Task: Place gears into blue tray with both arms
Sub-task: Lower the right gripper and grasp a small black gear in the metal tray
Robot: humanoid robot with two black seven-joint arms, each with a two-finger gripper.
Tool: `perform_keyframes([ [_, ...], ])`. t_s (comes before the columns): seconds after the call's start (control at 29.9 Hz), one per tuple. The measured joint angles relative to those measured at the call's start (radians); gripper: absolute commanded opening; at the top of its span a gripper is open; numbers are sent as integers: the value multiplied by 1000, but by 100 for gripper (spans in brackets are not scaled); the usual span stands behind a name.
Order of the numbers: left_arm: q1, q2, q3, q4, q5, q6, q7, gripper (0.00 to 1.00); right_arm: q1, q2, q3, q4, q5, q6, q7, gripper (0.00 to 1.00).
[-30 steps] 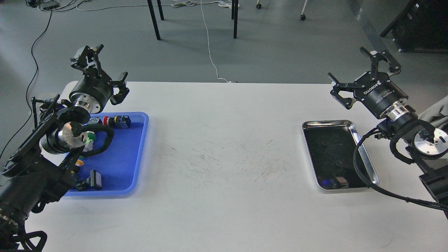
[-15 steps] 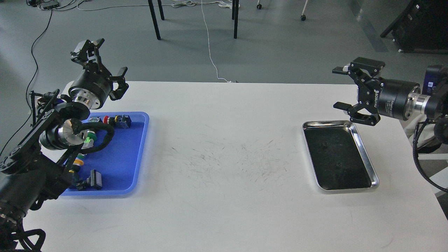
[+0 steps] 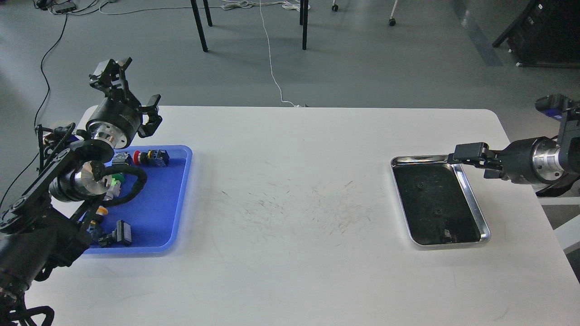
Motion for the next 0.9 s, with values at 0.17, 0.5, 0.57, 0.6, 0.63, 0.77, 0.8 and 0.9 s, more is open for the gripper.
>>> perform_keyframes([
  [0.17, 14, 21, 0, -19, 1, 0, 0, 98, 90, 52, -125, -31, -83, 0, -16, 99],
  [0.5, 12, 63, -1, -25, 1, 1, 0, 98, 129, 146, -228, -86, -77, -1, -14, 99],
  [0.57, 11, 67, 0, -29, 5, 2, 0, 98, 106, 179, -235, -87, -75, 0, -14, 98],
  [0.6, 11, 68, 0, -29, 11, 2, 1, 98, 97, 189, -241, -90, -75, 0, -14, 98],
  [0.63, 11, 69, 1, -29, 19, 3, 2, 98, 90, 197, -247, -94, -75, 0, -15, 98],
  [0.77, 15, 60, 2, -30, 53, 3, 3, 98, 82, 223, -258, -122, -74, 0, -15, 98],
  [0.8, 15, 55, 2, -31, 57, 4, 3, 98, 82, 228, -259, -129, -74, 0, -15, 97],
  [0.9, 16, 44, 2, -31, 61, 9, 3, 98, 81, 243, -261, -164, -74, 0, -15, 96],
])
